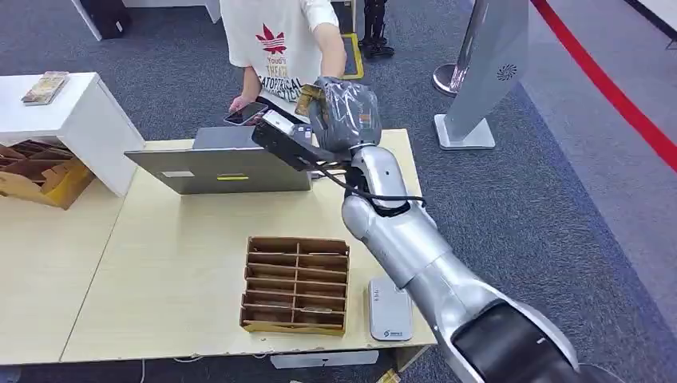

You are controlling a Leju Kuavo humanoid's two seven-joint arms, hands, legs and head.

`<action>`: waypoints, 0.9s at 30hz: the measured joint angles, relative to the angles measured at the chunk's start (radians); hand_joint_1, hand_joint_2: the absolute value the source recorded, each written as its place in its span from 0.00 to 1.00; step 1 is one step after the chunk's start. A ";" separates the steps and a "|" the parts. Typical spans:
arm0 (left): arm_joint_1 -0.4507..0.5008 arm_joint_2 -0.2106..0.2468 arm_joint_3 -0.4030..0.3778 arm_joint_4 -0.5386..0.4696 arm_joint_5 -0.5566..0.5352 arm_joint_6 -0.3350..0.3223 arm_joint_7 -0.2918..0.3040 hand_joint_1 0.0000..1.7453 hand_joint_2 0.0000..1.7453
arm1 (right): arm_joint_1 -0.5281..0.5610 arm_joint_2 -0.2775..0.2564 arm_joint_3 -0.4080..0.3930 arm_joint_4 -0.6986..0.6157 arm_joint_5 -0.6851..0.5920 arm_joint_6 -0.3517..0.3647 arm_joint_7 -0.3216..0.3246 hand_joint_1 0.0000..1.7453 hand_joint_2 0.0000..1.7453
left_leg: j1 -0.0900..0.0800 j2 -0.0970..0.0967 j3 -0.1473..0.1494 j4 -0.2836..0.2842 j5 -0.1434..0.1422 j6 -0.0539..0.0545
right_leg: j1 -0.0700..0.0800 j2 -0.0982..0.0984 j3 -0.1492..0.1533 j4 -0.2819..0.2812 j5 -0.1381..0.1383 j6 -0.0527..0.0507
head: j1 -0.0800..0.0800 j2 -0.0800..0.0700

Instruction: Pass the card to the sensor for recognition and then transmit it.

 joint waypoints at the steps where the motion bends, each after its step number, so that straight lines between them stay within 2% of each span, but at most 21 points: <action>1: 0.000 0.000 -0.001 0.000 0.000 0.000 0.000 0.00 0.00 | -0.001 0.000 0.000 0.006 0.001 0.000 0.002 1.00 1.00 | 0.000 0.000 0.000 0.000 0.000 0.000 | 0.000 0.000 0.000 0.000 0.000 0.000 | 0.000 0.000; 4: -0.001 0.001 -0.003 0.000 -0.002 0.000 0.005 0.00 0.00 | -0.007 0.000 -0.001 0.029 0.007 -0.003 0.026 1.00 1.00 | 0.000 0.000 0.000 0.000 0.000 0.000 | 0.000 0.000 0.000 0.000 0.000 0.000 | 0.000 0.000; 5: -0.001 0.001 -0.003 0.000 -0.002 0.000 0.005 0.00 0.00 | -0.009 0.000 -0.002 0.036 0.010 -0.003 0.032 0.92 1.00 | 0.000 0.000 0.000 0.000 0.000 0.000 | 0.000 0.000 0.000 0.000 0.000 0.000 | 0.000 0.000; 6: -0.001 0.001 -0.003 0.000 -0.001 0.000 0.005 0.00 0.00 | -0.012 0.000 -0.003 0.045 0.011 -0.003 0.039 0.06 1.00 | 0.000 0.000 0.000 0.000 0.000 0.000 | 0.000 0.000 0.000 0.000 0.000 0.000 | 0.000 0.000; 7: -0.001 0.001 -0.003 0.000 -0.001 0.000 0.005 0.00 0.00 | -0.015 0.000 -0.005 0.055 0.012 -0.002 0.042 0.00 1.00 | 0.000 0.000 0.000 0.000 0.000 0.000 | 0.000 0.000 0.000 0.000 0.000 0.000 | 0.000 0.000; 11: -0.001 0.001 -0.003 0.000 0.006 0.001 0.006 0.00 0.00 | -0.017 0.001 -0.034 0.091 -0.051 0.038 0.020 0.00 1.00 | 0.000 0.000 0.000 0.000 0.000 0.000 | 0.000 0.000 0.000 0.000 0.000 0.000 | 0.000 0.000; 17: 0.007 0.001 -0.002 0.000 0.029 0.005 -0.007 0.00 0.00 | 0.030 0.017 -0.080 0.081 -0.172 0.061 -0.101 0.00 1.00 | 0.000 0.000 0.000 0.000 0.000 0.000 | 0.000 0.000 0.000 0.000 0.000 0.000 | 0.000 0.000; 20: 0.020 0.001 0.005 0.000 0.045 0.008 -0.023 0.00 0.00 | 0.098 0.025 -0.081 0.009 -0.225 0.079 -0.145 0.00 1.00 | 0.000 0.000 0.000 0.000 -0.001 0.000 | 0.000 0.001 -0.001 0.000 0.000 0.000 | 0.000 0.000; 23: 0.028 0.001 0.007 0.000 0.051 0.010 -0.026 0.00 0.00 | 0.138 0.031 -0.080 -0.039 -0.250 0.087 -0.158 0.00 1.00 | 0.000 0.000 -0.001 0.000 -0.001 0.000 | 0.000 0.000 -0.001 0.000 -0.001 0.000 | 0.000 0.000; 27: 0.046 0.001 0.030 0.000 0.090 0.020 -0.054 0.00 0.00 | 0.245 0.034 -0.076 -0.183 -0.419 0.121 -0.236 0.00 1.00 | 0.000 0.000 -0.001 0.000 -0.001 0.000 | 0.000 0.000 -0.001 -0.001 -0.001 0.000 | 0.000 0.000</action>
